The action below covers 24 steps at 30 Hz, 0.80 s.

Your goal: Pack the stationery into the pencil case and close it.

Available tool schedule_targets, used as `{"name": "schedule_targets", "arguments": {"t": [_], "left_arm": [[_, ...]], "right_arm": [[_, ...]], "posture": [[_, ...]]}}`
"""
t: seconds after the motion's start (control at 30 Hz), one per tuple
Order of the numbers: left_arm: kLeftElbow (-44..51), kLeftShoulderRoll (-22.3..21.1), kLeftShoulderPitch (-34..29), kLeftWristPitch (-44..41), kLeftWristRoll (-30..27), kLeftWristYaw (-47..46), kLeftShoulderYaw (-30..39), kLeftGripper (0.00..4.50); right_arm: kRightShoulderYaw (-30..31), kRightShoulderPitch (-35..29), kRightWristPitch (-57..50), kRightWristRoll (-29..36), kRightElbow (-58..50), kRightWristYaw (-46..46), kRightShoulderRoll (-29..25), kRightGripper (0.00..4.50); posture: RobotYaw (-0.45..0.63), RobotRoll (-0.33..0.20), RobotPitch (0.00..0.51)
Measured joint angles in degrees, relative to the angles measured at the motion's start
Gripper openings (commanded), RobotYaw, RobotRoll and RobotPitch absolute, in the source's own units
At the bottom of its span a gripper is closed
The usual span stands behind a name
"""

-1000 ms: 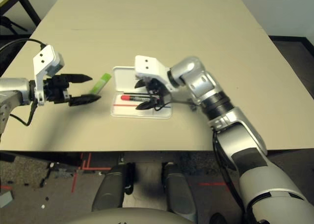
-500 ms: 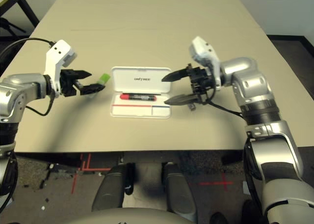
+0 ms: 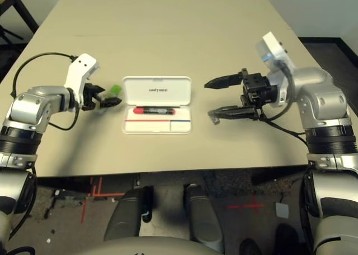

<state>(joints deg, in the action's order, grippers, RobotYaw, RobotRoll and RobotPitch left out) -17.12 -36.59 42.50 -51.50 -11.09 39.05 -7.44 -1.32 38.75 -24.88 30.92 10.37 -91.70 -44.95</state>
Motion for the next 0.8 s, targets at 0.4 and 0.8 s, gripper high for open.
{"name": "schedule_targets", "arguments": {"t": [0.4, 0.8], "left_arm": [[-6.21, 0.09, 2.57, 2.12, 5.63, -0.33, -3.25, 4.09], [-4.09, -1.20, 2.67, -1.19, 6.15, 5.25, -5.46, 1.09]], "right_arm": [[-0.49, -1.37, -1.85, 2.09, -2.01, 0.87, -1.28, 4.50], [-0.48, -1.13, -1.81, 2.11, -2.00, 1.24, -1.10, 4.50]], "posture": [[0.01, 0.000, 0.179], [0.02, 0.000, 0.175]]}}
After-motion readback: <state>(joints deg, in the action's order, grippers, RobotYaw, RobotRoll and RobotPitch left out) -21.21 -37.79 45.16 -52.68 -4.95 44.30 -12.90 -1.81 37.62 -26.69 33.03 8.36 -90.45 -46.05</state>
